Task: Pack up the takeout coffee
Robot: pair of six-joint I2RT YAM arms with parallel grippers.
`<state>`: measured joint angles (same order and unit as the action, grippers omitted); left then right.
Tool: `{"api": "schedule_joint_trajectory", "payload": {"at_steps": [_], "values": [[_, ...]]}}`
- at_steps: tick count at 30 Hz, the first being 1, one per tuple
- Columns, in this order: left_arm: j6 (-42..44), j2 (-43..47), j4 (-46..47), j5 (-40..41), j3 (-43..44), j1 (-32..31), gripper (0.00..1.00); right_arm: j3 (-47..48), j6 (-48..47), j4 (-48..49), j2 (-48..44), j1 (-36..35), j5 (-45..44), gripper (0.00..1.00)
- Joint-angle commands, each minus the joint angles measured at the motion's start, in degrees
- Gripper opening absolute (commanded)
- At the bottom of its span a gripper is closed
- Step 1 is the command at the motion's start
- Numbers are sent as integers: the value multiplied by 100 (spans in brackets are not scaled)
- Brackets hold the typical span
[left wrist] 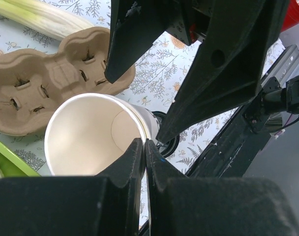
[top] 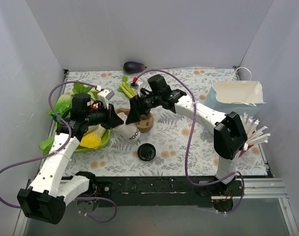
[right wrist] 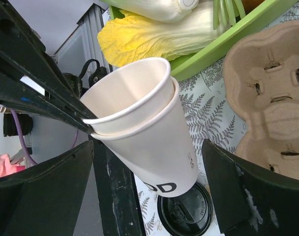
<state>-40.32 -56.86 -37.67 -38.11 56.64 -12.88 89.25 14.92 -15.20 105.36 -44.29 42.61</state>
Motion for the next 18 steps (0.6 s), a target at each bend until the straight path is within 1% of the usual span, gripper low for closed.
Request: {"api": "schedule_joint_trajectory", "payload": {"at_steps": [1, 9, 16, 18], "values": [[-82, 175, 128, -127, -57, -21, 0, 189, 222, 333, 90, 61, 318, 98], [-82, 184, 128, -171, -57, -21, 0, 242, 363, 422, 248, 131, 423, 98], [-82, 123, 120, -214, -57, -21, 0, 145, 556, 773, 257, 211, 871, 98], [-91, 123, 120, -223, -39, -21, 0, 189, 547, 651, 309, 202, 784, 98]]}}
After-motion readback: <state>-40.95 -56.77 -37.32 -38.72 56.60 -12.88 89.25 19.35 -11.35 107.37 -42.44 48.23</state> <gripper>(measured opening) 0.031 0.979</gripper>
